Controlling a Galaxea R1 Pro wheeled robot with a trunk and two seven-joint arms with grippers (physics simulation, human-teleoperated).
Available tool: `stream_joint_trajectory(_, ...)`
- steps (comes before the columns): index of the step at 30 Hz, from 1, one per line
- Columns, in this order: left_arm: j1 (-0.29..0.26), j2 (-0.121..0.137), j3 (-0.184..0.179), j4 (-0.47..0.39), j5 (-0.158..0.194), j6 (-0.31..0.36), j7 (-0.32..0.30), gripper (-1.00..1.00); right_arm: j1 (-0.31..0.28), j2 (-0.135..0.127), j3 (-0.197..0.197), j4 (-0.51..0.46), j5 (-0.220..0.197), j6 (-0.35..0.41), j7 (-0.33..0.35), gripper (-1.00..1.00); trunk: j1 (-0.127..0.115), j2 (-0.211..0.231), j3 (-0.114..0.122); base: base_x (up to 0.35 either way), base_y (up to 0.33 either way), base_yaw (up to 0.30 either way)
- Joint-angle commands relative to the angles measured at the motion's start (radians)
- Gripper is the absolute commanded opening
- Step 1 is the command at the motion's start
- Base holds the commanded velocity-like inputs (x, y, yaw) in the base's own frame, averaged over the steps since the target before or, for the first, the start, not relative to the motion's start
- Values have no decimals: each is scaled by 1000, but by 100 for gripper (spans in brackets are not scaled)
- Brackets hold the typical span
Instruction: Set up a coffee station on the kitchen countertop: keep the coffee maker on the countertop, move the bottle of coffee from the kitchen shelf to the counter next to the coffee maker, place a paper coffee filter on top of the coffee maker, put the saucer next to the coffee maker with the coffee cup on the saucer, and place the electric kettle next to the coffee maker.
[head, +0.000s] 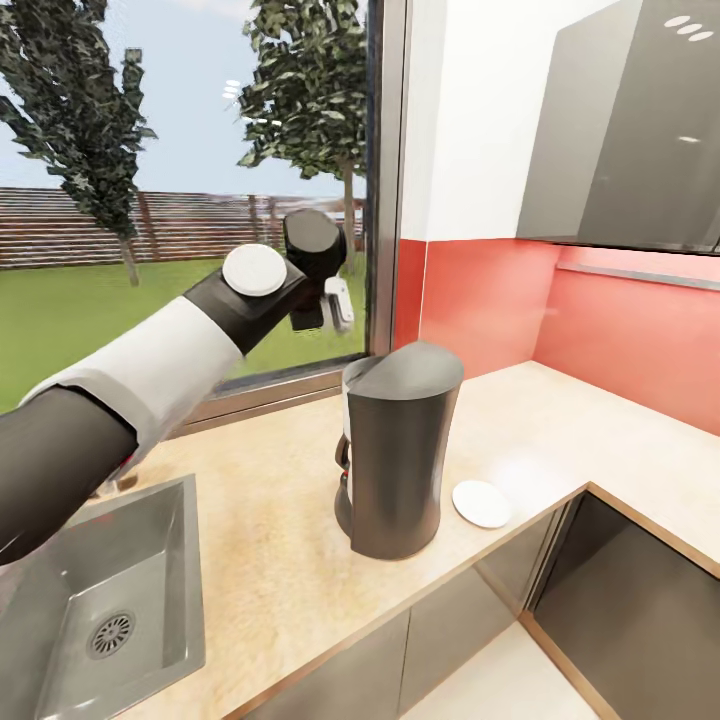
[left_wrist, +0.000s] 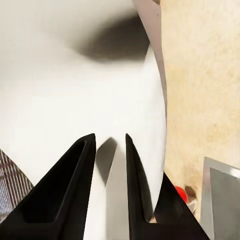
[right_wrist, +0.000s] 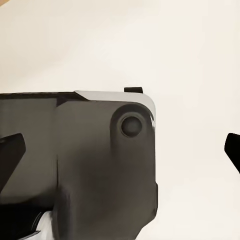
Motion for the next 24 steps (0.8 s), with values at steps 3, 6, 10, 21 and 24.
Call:
stream_joint_trajectory(3, -44, 0, 181, -1, -14, -98, -68, -100, 0, 0, -1, -2, -1, -3, -2, 100, 1, -2, -2, 0, 0, 0)
stream_joint_trajectory(6, -55, 10, 201, -2, -12, -114, -121, -100, 0, 0, -2, -4, -4, -2, -2, 100, 1, -2, -1, 0, 0, 0)
stream_joint_trajectory(10, -56, 15, 203, 2, -6, -122, -121, -100, 0, 0, -3, -6, -7, -2, -2, 100, 1, -2, 4, 0, 0, 0)
stream_joint_trajectory(21, -41, -5, 195, 5, -3, -149, -121, -100, 0, 1, -3, -5, -7, -2, -2, 100, 1, -2, 21, 0, 0, 0)
stream_joint_trajectory(24, -26, -12, 194, 6, -4, -148, -121, -100, 0, 2, -3, -5, -7, -2, -2, 100, 1, -2, 25, 0, 0, -30)
